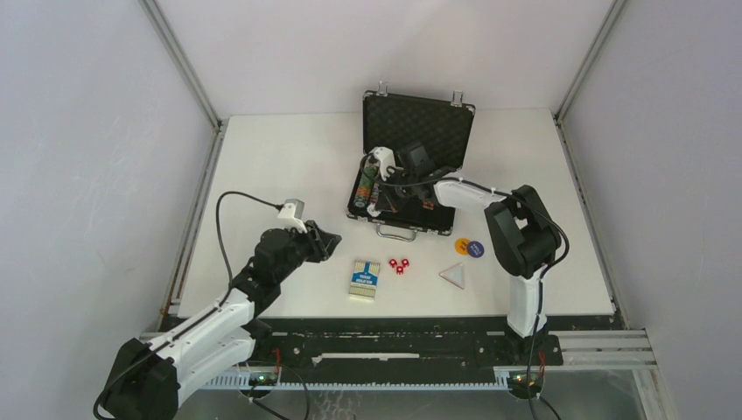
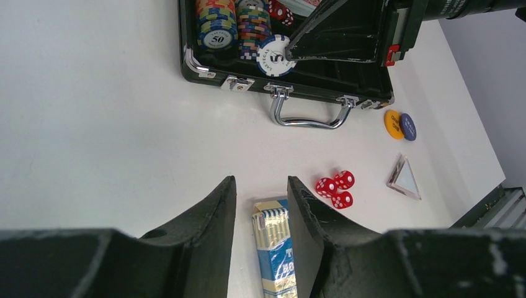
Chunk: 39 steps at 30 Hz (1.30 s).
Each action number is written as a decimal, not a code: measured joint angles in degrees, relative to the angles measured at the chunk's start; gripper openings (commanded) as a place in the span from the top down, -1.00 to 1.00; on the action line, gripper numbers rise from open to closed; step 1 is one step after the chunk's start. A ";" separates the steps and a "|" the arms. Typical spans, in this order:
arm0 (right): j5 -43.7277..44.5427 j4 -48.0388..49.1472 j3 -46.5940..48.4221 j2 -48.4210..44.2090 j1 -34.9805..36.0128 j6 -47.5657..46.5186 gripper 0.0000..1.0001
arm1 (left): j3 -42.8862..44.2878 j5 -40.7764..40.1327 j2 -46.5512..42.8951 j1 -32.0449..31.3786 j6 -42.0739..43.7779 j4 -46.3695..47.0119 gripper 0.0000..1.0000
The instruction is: Pack up texas hold em set
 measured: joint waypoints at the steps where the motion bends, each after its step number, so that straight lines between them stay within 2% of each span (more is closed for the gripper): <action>1: 0.24 -0.09 0.17 0.09 0.04 0.00 1.00 | 0.00 0.00 0.00 0.02 0.00 0.00 0.19; 11: 2.91 -2.23 3.52 1.70 0.33 0.20 1.00 | 0.00 -0.02 0.42 0.07 0.00 0.04 0.19; 19: 7.39 -0.28 5.55 4.63 1.33 -0.87 1.00 | 0.00 -0.02 0.44 0.13 0.00 0.04 0.19; 26: 7.91 -0.31 5.55 4.61 1.51 -1.46 1.00 | 0.00 -0.02 0.68 0.17 0.00 0.04 0.20; 29: 7.87 -0.09 5.29 4.46 1.53 -2.32 0.94 | 0.00 0.00 0.70 0.17 0.00 0.07 0.20; 39: 8.11 3.98 0.57 2.10 1.55 -4.46 0.90 | 0.00 0.07 1.14 0.17 0.00 0.33 0.21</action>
